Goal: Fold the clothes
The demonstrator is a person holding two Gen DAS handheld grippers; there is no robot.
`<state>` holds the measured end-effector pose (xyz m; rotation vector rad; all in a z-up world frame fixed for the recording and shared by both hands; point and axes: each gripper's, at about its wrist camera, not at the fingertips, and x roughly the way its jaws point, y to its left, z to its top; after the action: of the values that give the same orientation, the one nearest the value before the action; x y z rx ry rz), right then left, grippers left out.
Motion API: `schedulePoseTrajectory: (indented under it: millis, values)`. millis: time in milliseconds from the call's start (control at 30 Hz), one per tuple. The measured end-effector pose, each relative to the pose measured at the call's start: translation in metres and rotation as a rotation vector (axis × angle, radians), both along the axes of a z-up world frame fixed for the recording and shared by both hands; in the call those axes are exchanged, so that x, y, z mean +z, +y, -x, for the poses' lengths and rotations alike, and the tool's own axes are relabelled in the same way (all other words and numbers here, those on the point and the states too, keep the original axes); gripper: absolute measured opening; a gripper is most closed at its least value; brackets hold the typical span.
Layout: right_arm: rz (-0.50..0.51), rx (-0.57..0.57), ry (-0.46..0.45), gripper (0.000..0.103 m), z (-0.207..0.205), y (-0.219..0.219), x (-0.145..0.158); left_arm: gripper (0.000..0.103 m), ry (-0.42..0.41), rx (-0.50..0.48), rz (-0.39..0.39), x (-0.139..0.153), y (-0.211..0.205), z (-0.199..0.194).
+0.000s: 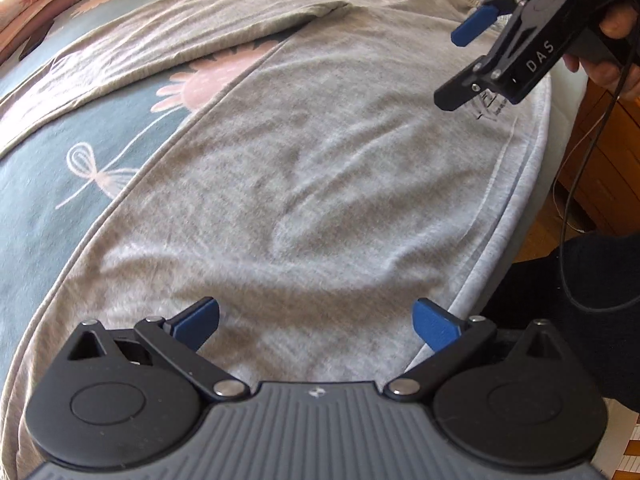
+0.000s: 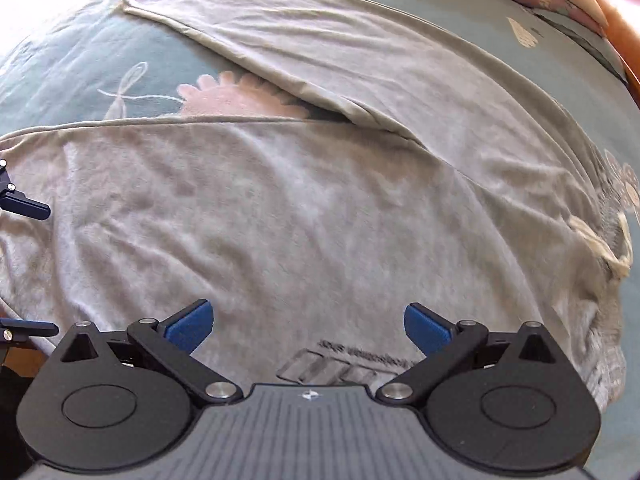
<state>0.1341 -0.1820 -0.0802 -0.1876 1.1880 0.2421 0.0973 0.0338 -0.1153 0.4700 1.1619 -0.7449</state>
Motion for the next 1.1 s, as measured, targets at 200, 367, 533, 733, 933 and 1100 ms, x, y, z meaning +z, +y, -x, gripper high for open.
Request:
schedulePoseTrajectory:
  millis: [200, 367, 533, 733, 933, 1100]
  values:
    - [-0.017, 0.063, 0.039, 0.103, -0.018, 0.043, -0.012, 0.102, 0.031, 0.088, -0.025, 0.0, 0.046, 0.021]
    - [0.021, 0.196, -0.019, 0.103, -0.022, 0.073, -0.004, 0.102, 0.016, 0.171, 0.021, 0.014, 0.078, 0.017]
    - [0.02, 0.393, -0.076, 0.103, -0.025, 0.118, -0.003, 0.102, 0.005, 0.294, -0.002, 0.001, 0.108, 0.007]
    - [0.073, 0.49, -0.007, 0.103, -0.028, 0.161, -0.029, 0.102, -0.002, 0.274, -0.036, 0.004, 0.136, 0.032]
    - [0.044, 0.486, -0.037, 0.103, -0.027, 0.166, -0.016, 0.102, 0.015, 0.294, -0.042, 0.016, 0.157, 0.033]
    - [0.01, 0.522, -0.046, 0.103, -0.025, 0.179, -0.013, 0.102, 0.031, 0.37, -0.059, 0.01, 0.172, 0.027]
